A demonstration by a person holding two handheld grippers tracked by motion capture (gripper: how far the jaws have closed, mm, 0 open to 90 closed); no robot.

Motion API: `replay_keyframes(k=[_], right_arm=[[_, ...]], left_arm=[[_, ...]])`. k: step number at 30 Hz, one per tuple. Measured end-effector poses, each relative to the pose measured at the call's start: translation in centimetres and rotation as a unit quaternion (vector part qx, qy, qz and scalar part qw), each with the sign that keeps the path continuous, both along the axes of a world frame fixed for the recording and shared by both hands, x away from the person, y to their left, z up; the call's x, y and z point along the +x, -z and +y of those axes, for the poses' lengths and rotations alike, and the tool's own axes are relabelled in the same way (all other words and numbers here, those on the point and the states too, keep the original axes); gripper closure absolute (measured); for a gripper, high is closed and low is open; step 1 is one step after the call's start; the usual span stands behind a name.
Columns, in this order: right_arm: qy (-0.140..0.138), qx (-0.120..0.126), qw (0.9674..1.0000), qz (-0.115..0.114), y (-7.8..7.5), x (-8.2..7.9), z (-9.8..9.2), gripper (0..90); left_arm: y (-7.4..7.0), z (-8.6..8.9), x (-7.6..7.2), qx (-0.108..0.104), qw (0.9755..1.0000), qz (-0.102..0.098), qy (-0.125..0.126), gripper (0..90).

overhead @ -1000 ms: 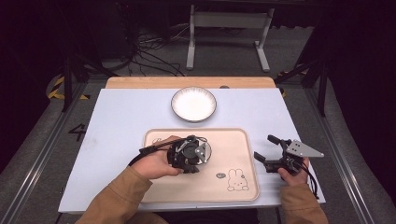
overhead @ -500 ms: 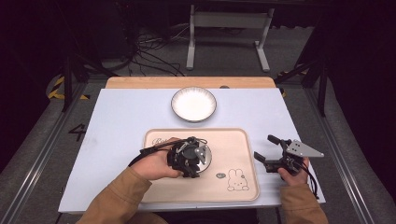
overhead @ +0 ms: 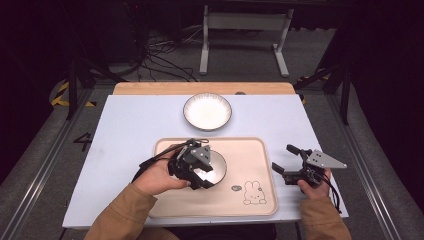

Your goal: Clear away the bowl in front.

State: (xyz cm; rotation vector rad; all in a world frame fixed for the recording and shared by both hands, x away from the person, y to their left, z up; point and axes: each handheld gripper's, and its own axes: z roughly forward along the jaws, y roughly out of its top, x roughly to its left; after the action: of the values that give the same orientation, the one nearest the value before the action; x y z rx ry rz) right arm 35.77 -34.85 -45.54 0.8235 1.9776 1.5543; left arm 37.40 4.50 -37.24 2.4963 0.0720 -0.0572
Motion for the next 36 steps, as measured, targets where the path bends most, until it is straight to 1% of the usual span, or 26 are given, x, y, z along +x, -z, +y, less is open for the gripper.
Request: replay_keyframes(k=[1, 2, 3, 4, 7, 9, 10, 11, 13, 15, 16, 17, 18, 23, 24, 25, 26, 27, 28, 30, 31, 32, 33, 35, 36], right_arm=[[0.0, 0.0, 1.0, 0.0, 0.0, 0.0, 0.0, 8.0], [0.0, 0.0, 1.0, 0.0, 0.0, 0.0, 0.0, 8.1], [0.0, 0.0, 1.0, 0.0, 0.0, 0.0, 0.0, 8.1], [0.0, 0.0, 1.0, 0.0, 0.0, 0.0, 0.0, 8.1], [0.0, 0.0, 1.0, 0.0, 0.0, 0.0, 0.0, 8.1], [0.001, 0.0, 1.0, 0.0, 0.0, 0.0, 0.0, 8.1], [0.0, 0.0, 1.0, 0.0, 0.0, 0.0, 0.0, 8.1], [0.0, 0.0, 1.0, 0.0, 0.0, 0.0, 0.0, 8.1], [0.0, -0.001, 1.0, 0.0, 0.0, 0.0, 0.0, 8.1], [0.0, -0.001, 1.0, 0.0, 0.0, 0.0, 0.0, 8.0], [0.0, -0.001, 1.0, 0.0, 0.0, 0.0, 0.0, 8.1], [0.0, 0.0, 1.0, 0.0, 0.0, 0.0, 0.0, 8.1], [0.0, 0.0, 1.0, 0.0, 0.0, 0.0, 0.0, 8.1], [0.001, 0.0, 1.0, 0.0, 0.0, 0.0, 0.0, 8.1], [0.0, -0.001, 1.0, 0.0, 0.0, 0.0, 0.0, 8.0], [0.0, -0.001, 1.0, 0.0, 0.0, 0.0, 0.0, 8.1], [0.001, -0.001, 1.0, 0.0, 0.0, 0.0, 0.0, 8.0], [0.001, -0.001, 1.0, 0.0, 0.0, 0.0, 0.0, 8.1], [0.001, -0.001, 1.0, 0.0, 0.0, 0.0, 0.0, 8.1], [0.001, -0.001, 1.0, 0.0, 0.0, 0.0, 0.0, 8.1], [0.001, -0.001, 1.0, 0.0, 0.0, 0.0, 0.0, 8.0], [0.001, -0.001, 1.0, 0.0, 0.0, 0.0, 0.0, 8.0], [0.001, -0.001, 1.0, 0.0, 0.0, 0.0, 0.0, 8.1], [0.001, -0.001, 1.0, 0.0, 0.0, 0.0, 0.0, 8.0], [0.001, -0.001, 1.0, 0.0, 0.0, 0.0, 0.0, 8.0]], left_arm=[[0.0, 0.0, 0.0, 0.0, 1.0, 0.0, 0.0, 46.0], [-0.1, 0.4, 0.0, -0.013, 0.9999, -0.002, -0.01, 46.0], [-0.1, 0.7, 0.1, -0.023, 0.9996, -0.002, -0.014, 44.7], [-0.1, 1.1, 0.1, -0.031, 0.9994, -0.006, -0.016, 44.3], [-0.1, 1.9, 0.1, -0.058, 0.9978, -0.005, -0.033, 44.2], [-0.1, 2.4, 0.0, -0.077, 0.996, -0.007, -0.044, 43.5], [-0.1, 2.8, 0.0, -0.091, 0.9946, -0.008, -0.051, 43.1], [-0.1, 3.2, 0.0, -0.1, 0.9932, -0.01, -0.06, 42.2], [0.0, 3.8, 0.0, -0.114, 0.9905, -0.016, -0.075, 39.0], [0.0, 4.4, 0.0, -0.13, 0.9877, -0.014, -0.086, 38.3], [0.1, 4.8, -0.1, -0.139, 0.9859, -0.013, -0.092, 38.1], [0.2, 5.3, -0.1, -0.151, 0.9829, -0.015, -0.104, 37.9], [0.2, 5.3, -0.1, -0.151, 0.9829, -0.015, -0.104, 37.5], [0.6, 7.1, -0.2, -0.197, 0.9719, -0.02, -0.127, 35.3], [0.6, 7.1, -0.2, -0.197, 0.9719, -0.02, -0.127, 35.0], [0.8, 7.8, -0.4, -0.212, 0.9674, -0.023, -0.136, 34.9], [0.9, 8.1, -0.4, -0.22, 0.9653, -0.023, -0.139, 34.9], [1.0, 8.4, -0.5, -0.224, 0.9638, -0.025, -0.142, 34.9], [1.0, 8.4, -0.5, -0.224, 0.9638, -0.025, -0.142, 34.9], [1.3, 9.0, -0.6, -0.233, 0.9605, -0.026, -0.151, 34.9], [1.4, 9.2, -0.7, -0.235, 0.9593, -0.026, -0.155, 34.5], [1.5, 9.5, -0.7, -0.236, 0.9577, -0.03, -0.161, 34.4], [1.7, 9.9, -0.8, -0.241, 0.955, -0.033, -0.17, 34.4], [2.0, 10.5, -0.8, -0.249, 0.9514, -0.031, -0.179, 34.5], [2.2, 10.9, -0.9, -0.251, 0.9493, -0.035, -0.186, 34.7]])
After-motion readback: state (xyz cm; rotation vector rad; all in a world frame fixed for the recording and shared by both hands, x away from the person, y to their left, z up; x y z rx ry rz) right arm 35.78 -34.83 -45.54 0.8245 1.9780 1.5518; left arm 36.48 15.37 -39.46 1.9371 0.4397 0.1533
